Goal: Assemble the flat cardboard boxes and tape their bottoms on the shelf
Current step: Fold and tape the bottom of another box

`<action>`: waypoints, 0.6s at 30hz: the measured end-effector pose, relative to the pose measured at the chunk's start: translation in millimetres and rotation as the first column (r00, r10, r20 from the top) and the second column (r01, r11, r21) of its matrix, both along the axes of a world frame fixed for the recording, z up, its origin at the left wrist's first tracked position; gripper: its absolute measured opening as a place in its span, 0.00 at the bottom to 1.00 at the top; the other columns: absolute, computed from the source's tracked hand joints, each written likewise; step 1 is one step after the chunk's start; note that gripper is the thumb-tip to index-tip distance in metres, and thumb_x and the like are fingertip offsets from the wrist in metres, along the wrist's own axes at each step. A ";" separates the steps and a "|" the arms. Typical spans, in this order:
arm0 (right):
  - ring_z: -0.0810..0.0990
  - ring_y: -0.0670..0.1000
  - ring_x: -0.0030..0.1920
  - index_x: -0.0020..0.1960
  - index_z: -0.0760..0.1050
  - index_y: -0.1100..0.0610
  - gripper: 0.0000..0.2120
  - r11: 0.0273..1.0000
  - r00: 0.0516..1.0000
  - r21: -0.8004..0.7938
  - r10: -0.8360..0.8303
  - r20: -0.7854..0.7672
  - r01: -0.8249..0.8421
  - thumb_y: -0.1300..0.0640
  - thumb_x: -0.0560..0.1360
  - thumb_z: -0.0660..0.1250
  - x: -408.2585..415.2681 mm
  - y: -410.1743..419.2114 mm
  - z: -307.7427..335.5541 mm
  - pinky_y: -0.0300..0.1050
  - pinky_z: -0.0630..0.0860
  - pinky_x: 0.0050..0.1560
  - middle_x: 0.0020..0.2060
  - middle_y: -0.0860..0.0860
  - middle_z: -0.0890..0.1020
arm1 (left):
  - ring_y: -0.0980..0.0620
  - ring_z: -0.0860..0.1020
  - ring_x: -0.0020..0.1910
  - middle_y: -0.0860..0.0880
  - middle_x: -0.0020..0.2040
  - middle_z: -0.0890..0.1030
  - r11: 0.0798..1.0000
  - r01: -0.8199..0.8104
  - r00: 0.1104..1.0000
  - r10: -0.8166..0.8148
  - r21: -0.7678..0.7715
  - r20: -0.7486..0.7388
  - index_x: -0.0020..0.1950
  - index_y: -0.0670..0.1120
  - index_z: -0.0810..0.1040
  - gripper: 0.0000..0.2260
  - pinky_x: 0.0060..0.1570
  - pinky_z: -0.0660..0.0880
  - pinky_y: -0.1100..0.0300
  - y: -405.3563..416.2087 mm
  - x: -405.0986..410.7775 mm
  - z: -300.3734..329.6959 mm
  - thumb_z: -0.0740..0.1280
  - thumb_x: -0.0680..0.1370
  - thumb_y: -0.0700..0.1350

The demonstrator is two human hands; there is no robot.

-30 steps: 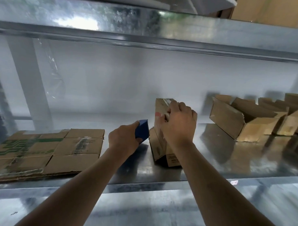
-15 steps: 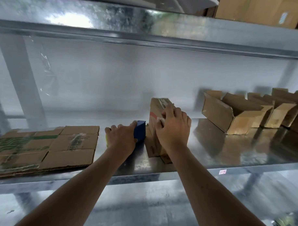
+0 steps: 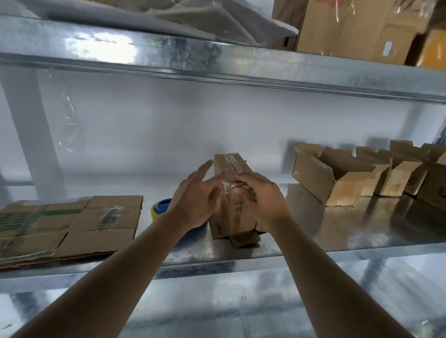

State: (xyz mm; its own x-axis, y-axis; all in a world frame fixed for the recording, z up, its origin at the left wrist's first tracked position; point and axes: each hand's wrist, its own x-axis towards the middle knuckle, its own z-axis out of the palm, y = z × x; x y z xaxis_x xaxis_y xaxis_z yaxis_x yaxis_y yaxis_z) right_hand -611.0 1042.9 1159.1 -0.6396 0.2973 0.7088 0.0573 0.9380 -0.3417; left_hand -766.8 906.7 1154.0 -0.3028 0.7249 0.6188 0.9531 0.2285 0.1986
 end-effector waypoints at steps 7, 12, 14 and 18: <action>0.82 0.51 0.61 0.67 0.81 0.54 0.18 0.998 0.998 0.026 0.052 0.036 -0.053 0.58 0.78 0.74 9.6 14.6 2.5 0.32 0.73 0.64 0.62 0.51 0.84 | 0.49 0.74 0.72 0.52 0.79 0.70 0.987 0.143 0.987 -0.148 0.075 0.066 0.77 0.55 0.72 0.18 0.67 0.76 0.51 13.3 9.6 -5.7 0.61 0.87 0.48; 0.77 0.44 0.63 0.67 0.81 0.60 0.20 0.992 0.992 0.019 0.122 -0.014 -0.122 0.61 0.75 0.76 20.9 27.7 2.5 0.21 0.63 0.66 0.64 0.55 0.83 | 0.55 0.79 0.59 0.59 0.77 0.71 0.988 0.144 0.983 -0.149 0.057 0.104 0.75 0.59 0.73 0.21 0.60 0.76 0.58 19.2 4.6 -4.9 0.67 0.82 0.58; 0.78 0.50 0.67 0.69 0.80 0.60 0.22 0.995 0.995 -0.018 0.097 -0.005 -0.098 0.60 0.75 0.76 20.2 35.7 -0.9 0.24 0.63 0.69 0.67 0.56 0.81 | 0.56 0.78 0.65 0.60 0.75 0.72 0.988 0.147 0.984 -0.151 0.048 0.097 0.74 0.59 0.75 0.20 0.61 0.78 0.54 22.3 1.2 -2.5 0.67 0.81 0.60; 0.79 0.49 0.68 0.70 0.79 0.59 0.21 0.994 0.992 -0.069 0.082 -0.094 -0.088 0.57 0.78 0.74 22.9 45.7 -14.3 0.41 0.74 0.71 0.68 0.52 0.80 | 0.57 0.75 0.70 0.60 0.75 0.73 0.988 0.152 0.983 -0.154 0.029 0.097 0.73 0.59 0.76 0.20 0.65 0.77 0.53 22.1 -1.2 -0.7 0.67 0.81 0.60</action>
